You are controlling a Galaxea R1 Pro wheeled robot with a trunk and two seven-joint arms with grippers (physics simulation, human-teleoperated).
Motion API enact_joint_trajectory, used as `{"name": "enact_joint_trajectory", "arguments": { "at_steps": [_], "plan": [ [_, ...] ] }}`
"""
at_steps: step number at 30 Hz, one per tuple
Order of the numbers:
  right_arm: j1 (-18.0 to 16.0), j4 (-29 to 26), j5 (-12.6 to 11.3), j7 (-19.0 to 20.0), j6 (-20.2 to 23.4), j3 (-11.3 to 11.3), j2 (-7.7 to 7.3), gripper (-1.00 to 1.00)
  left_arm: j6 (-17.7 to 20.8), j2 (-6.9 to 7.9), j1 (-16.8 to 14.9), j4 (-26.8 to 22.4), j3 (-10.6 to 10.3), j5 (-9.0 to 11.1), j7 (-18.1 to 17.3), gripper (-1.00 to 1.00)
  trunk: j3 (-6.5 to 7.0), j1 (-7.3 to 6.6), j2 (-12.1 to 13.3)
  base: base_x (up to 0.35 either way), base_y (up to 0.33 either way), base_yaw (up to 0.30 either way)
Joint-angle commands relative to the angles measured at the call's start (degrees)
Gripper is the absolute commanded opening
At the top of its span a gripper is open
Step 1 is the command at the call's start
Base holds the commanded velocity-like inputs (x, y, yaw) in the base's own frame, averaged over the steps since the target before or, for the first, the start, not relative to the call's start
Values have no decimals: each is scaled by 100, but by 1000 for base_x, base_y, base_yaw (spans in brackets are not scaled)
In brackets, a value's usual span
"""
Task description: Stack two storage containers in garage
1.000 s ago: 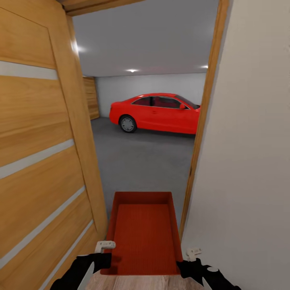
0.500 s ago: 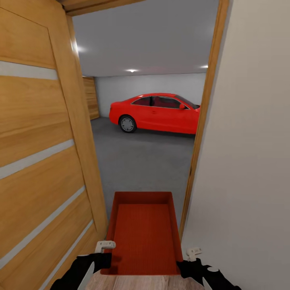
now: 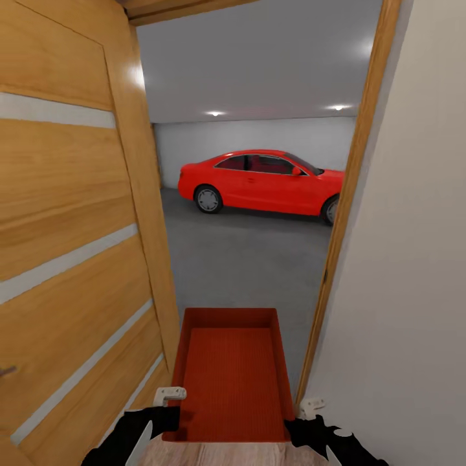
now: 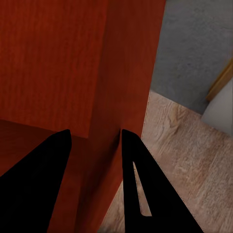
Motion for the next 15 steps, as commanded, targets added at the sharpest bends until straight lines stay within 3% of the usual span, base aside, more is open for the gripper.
{"name": "enact_joint_trajectory", "arguments": {
  "at_steps": [1,15],
  "plan": [
    [-1,11,57,17,37,-23,142,-100,-183,-165,-1,-14,-36,38,27,-100,-7,3,-8,0,238,0],
    [-1,11,57,17,37,-23,142,-100,-183,-157,-1,-14,-36,38,29,-100,-7,3,-8,0,203,0]
  ]
}}
